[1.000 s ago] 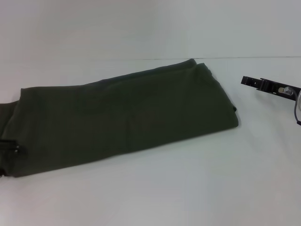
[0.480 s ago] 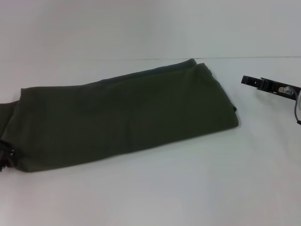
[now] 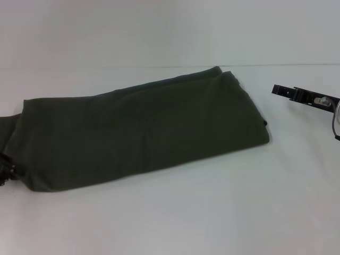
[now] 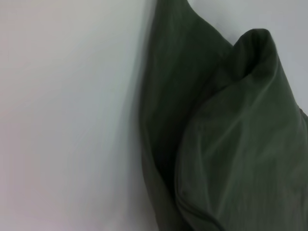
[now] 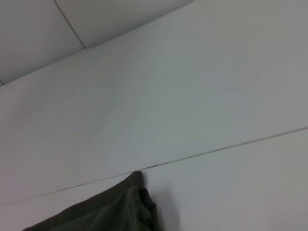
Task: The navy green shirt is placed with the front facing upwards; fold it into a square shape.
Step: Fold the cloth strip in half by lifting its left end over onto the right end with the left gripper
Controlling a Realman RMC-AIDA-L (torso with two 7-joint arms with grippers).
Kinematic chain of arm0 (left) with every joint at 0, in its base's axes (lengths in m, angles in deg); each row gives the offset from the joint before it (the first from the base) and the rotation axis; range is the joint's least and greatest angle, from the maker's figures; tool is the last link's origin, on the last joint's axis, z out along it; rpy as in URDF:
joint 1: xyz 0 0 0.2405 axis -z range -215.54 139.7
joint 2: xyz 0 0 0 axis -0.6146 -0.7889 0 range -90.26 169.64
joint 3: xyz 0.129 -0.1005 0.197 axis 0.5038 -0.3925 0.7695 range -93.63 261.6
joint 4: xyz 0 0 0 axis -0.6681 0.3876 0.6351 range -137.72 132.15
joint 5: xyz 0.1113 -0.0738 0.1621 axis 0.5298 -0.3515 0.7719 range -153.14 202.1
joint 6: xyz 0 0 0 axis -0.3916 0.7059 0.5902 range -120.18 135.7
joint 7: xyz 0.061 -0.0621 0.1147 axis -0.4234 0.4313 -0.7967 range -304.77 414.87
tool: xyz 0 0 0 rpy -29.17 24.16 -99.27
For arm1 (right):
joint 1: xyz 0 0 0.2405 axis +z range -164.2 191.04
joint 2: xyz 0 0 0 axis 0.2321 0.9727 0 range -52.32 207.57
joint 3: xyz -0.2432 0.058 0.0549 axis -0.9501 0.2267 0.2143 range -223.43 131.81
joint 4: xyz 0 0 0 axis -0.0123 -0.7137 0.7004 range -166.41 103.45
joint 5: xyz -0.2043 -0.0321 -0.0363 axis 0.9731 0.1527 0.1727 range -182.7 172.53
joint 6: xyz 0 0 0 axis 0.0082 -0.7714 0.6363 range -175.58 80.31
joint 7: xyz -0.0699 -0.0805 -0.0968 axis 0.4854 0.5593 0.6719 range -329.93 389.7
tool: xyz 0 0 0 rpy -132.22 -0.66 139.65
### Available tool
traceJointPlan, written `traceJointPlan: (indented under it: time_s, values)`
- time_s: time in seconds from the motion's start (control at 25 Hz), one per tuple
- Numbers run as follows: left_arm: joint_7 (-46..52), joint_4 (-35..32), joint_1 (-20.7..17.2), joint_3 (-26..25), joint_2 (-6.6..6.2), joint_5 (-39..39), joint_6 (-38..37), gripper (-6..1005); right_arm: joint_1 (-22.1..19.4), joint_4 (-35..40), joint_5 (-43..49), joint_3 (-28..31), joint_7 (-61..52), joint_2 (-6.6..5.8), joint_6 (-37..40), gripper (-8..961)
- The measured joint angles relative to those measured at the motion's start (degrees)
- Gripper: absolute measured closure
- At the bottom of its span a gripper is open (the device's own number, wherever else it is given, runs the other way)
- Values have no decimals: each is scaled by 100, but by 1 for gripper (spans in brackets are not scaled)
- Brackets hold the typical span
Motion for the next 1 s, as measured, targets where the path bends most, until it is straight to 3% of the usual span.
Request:
traceJointPlan:
  time_s: [0.32,0.6,1.0]
  values:
    - [-151,-73,-16,3,62,-19,48,914,-3,1,0,0,0,14,1,182]
    - [-542,-137,-194,-29,153,-614,52,930,-38,1,0,6,0,16,152,183]
    - [-1086,-111,-314,-25,155,-1235,-161,947,-53,346,-53,312,-122,-49,1714,192]
